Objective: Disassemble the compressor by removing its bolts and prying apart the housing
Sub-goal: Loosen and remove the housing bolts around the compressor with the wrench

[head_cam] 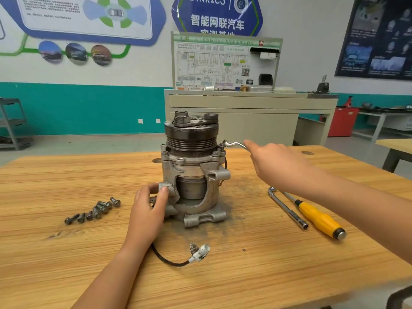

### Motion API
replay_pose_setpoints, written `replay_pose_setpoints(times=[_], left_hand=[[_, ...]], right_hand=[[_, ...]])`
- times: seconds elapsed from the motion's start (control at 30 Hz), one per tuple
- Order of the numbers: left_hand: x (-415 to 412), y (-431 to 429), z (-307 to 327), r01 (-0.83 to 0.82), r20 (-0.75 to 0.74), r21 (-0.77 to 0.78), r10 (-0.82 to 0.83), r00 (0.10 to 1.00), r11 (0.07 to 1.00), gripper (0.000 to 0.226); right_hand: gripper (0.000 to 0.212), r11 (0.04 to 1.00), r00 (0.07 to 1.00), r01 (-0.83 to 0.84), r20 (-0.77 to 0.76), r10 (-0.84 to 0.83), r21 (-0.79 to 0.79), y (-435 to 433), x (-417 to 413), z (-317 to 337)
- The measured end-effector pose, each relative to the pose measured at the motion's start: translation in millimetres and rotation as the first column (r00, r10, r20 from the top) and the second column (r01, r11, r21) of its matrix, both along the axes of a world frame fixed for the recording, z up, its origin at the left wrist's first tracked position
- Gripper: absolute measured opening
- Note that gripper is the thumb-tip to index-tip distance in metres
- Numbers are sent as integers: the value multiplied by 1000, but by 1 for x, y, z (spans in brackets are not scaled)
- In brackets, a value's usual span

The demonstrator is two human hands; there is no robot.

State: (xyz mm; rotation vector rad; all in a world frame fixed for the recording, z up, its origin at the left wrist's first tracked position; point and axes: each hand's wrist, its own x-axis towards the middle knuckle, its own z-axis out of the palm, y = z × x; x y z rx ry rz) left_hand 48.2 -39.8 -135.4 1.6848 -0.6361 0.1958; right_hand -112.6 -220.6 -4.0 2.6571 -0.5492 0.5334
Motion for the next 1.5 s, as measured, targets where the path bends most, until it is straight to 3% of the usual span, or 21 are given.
replay_pose_setpoints(times=[0.27,0.67,0.83,1.17,1.23,1.33,1.37,1.43,1.5], left_hand=[[-1,0,0,-5,-10,-4,5,1000,1000,21],[-1,1,0,-15,-25,-5,14,1000,1000,37],[0,0,-1,17,-12,-2,-17,1000,1000,44],[4,-2,-4,5,-1,8,-5,1000,1000,37],[4,-1,-4,12,1,3,-12,1000,1000,37],[5,-2,-4,19,-4,-5,-19,1000,1000,40],[5,-2,-4,17,-5,-4,-17,1000,1000,43],[4,-2,-4,15,-6,0,-15,1000,1000,50],[4,-2,-4,22,-10,-7,-23,1000,1000,50]], right_hand=[[29,928,947,-38,-310,-86,-372,24,7,35],[18,934,912,-24,-389,-125,-356,0,25,49],[28,902,917,-15,-365,-159,-431,-19,38,47],[32,940,981,-194,-53,186,-280,-50,95,20],[25,960,974,-195,80,214,-200,-50,88,17],[26,951,878,-293,422,227,97,-38,64,12],[25,927,856,-326,473,208,183,-33,56,10],[21,917,893,-297,418,167,268,-26,38,9],[19,948,969,-161,224,100,275,-20,24,11]])
